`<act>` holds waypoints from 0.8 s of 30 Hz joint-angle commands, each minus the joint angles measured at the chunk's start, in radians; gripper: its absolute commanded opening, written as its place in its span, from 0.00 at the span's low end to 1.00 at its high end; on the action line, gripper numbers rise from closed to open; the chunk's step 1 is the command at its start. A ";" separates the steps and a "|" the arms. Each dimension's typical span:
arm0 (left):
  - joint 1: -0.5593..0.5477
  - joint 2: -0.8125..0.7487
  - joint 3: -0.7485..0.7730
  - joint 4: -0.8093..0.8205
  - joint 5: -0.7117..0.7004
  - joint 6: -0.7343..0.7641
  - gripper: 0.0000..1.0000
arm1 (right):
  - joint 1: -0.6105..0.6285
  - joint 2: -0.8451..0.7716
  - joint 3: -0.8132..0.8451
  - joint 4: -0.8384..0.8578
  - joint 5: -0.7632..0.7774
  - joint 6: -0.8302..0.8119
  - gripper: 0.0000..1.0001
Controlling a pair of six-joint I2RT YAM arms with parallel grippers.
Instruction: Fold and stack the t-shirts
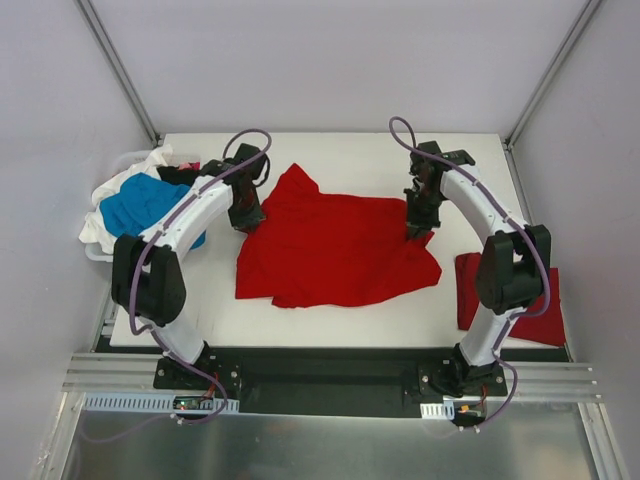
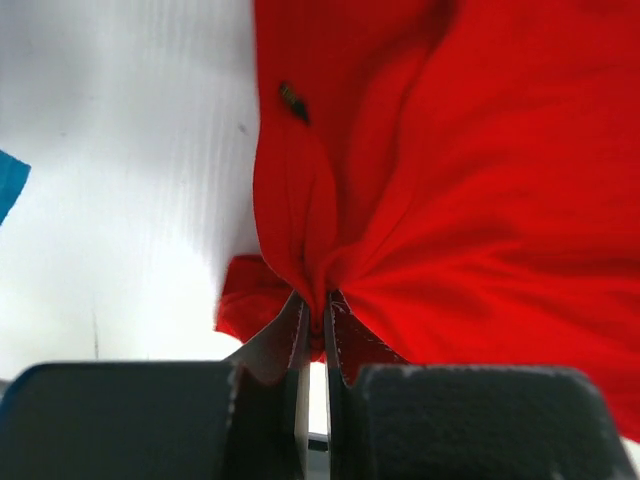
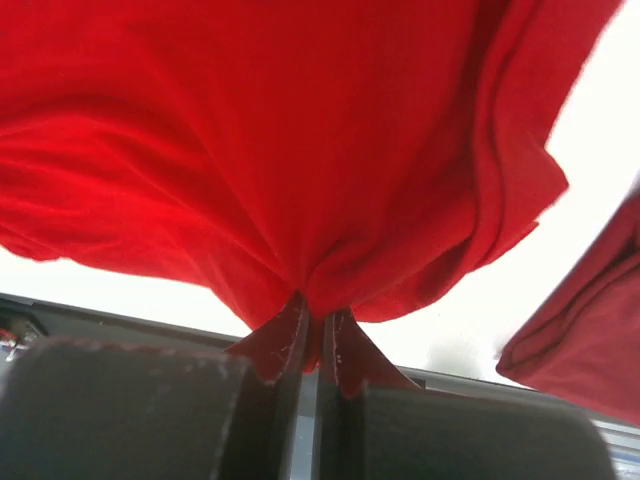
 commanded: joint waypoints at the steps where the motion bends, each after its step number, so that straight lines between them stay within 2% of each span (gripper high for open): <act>1: 0.001 -0.103 0.055 0.015 0.065 -0.020 0.00 | 0.005 -0.042 0.022 -0.036 -0.063 -0.041 0.01; 4: 0.001 -0.091 0.035 -0.017 0.110 -0.020 0.00 | 0.013 -0.031 -0.025 -0.055 -0.069 -0.050 0.01; 5: -0.002 -0.089 0.018 -0.030 0.119 -0.019 0.04 | 0.014 -0.033 -0.037 -0.055 -0.064 -0.050 0.01; 6: -0.005 -0.090 0.009 -0.035 0.130 -0.013 0.16 | 0.016 -0.031 -0.050 -0.059 -0.064 -0.052 0.09; 7: -0.008 -0.091 0.009 -0.046 0.136 -0.009 0.32 | 0.014 -0.031 -0.057 -0.067 -0.058 -0.055 0.52; 8: -0.024 -0.098 0.022 -0.085 0.126 -0.005 0.51 | 0.017 -0.030 -0.064 -0.093 -0.050 -0.058 0.70; 9: -0.034 -0.101 0.036 -0.106 0.116 0.006 0.83 | 0.023 -0.033 -0.065 -0.107 -0.040 -0.061 0.90; 10: -0.040 -0.104 0.051 -0.135 0.107 0.007 0.90 | 0.028 -0.037 -0.062 -0.119 -0.018 -0.063 0.96; 12: -0.052 -0.110 0.100 -0.205 0.095 0.012 0.98 | 0.034 -0.050 -0.041 -0.160 0.003 -0.063 1.00; 18: -0.133 -0.132 0.246 -0.366 0.058 -0.016 0.99 | 0.065 -0.085 0.044 -0.285 0.028 -0.035 1.00; 20: -0.152 -0.173 0.135 -0.360 0.092 -0.052 0.99 | 0.085 -0.100 0.000 -0.303 0.049 -0.034 1.00; 22: -0.157 -0.218 -0.041 -0.307 0.139 -0.068 0.99 | 0.102 -0.145 -0.106 -0.283 0.062 -0.023 1.00; 24: -0.157 -0.274 -0.140 -0.270 0.161 -0.080 0.99 | 0.102 -0.184 -0.210 -0.268 0.049 -0.009 1.00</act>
